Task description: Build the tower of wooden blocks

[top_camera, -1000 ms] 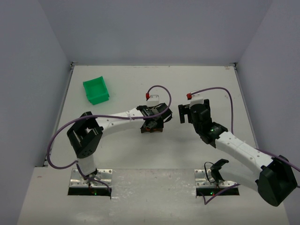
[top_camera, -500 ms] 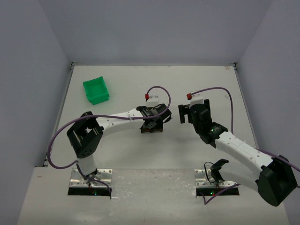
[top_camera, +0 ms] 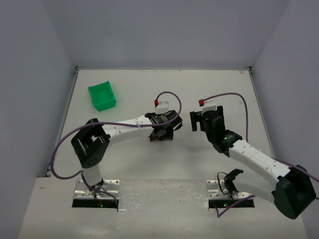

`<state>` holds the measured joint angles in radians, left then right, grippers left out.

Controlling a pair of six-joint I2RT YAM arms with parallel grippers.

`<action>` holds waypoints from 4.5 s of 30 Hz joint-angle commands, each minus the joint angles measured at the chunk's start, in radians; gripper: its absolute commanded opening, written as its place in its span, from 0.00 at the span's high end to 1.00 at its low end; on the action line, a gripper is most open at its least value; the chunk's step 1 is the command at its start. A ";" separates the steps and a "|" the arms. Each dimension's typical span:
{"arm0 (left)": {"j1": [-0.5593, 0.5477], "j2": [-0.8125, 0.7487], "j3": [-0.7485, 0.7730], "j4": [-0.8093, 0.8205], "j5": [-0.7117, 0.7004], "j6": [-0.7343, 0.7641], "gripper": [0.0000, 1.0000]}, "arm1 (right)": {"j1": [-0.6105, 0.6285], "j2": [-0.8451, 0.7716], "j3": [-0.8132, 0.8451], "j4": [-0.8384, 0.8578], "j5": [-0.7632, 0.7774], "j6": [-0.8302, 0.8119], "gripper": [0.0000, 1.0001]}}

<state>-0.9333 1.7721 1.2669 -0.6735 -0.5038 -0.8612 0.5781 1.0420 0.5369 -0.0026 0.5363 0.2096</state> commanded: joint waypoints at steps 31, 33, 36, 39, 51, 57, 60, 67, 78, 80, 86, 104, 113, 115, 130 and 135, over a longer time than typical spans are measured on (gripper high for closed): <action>0.013 -0.026 -0.012 0.026 -0.010 0.016 0.26 | 0.000 0.000 0.015 0.018 0.027 0.008 0.01; 0.013 -0.038 -0.011 0.030 -0.011 0.023 0.23 | -0.001 0.000 0.016 0.018 0.023 0.008 0.01; 0.011 -0.066 -0.013 0.052 -0.005 0.045 0.17 | -0.001 0.000 0.017 0.019 0.016 0.007 0.01; 0.008 -0.098 -0.021 0.084 0.005 0.067 0.06 | 0.000 0.000 0.017 0.019 0.011 0.005 0.01; 0.042 -0.321 -0.084 0.117 -0.083 0.139 0.00 | -0.001 -0.024 -0.002 0.059 -0.164 -0.085 0.01; 0.317 -0.521 -0.240 0.222 -0.016 0.143 0.00 | 0.001 -0.006 -0.003 0.093 -0.410 -0.173 0.01; 0.441 -0.613 -0.331 0.293 0.030 0.154 0.00 | 0.002 0.038 0.021 0.111 -0.435 -0.183 0.01; 0.626 -0.637 -0.433 0.428 0.182 0.193 0.00 | 0.002 0.240 0.196 0.114 -0.504 -0.123 0.01; 0.654 -0.609 -0.513 0.501 0.200 0.254 0.00 | 0.050 0.805 0.690 -0.032 -0.458 -0.312 0.21; 0.657 -0.608 -0.517 0.503 0.201 0.264 0.00 | 0.057 0.873 0.771 -0.053 -0.432 -0.326 0.28; 0.660 -0.606 -0.528 0.510 0.199 0.274 0.00 | 0.060 1.014 0.928 -0.145 -0.414 -0.312 0.53; 0.668 -0.594 -0.536 0.523 0.195 0.280 0.00 | 0.064 1.078 0.955 -0.203 -0.348 -0.296 0.81; 0.667 -0.605 -0.541 0.544 0.255 0.338 0.00 | 0.064 0.979 0.912 -0.144 -0.362 -0.244 1.00; 0.668 -0.618 -0.554 0.590 0.362 0.391 0.00 | 0.059 0.921 0.895 -0.127 -0.383 -0.196 1.00; 0.168 -0.659 -0.519 0.805 0.533 0.956 0.00 | -0.205 0.478 0.588 -0.049 -1.179 0.310 1.00; 0.161 -0.620 -0.472 0.857 0.607 1.039 0.00 | -0.226 0.452 0.534 -0.010 -1.317 0.406 1.00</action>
<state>-0.7723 1.1314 0.7201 0.0720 0.0565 0.0399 0.3572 1.5201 1.1106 -0.0767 -0.5619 0.4797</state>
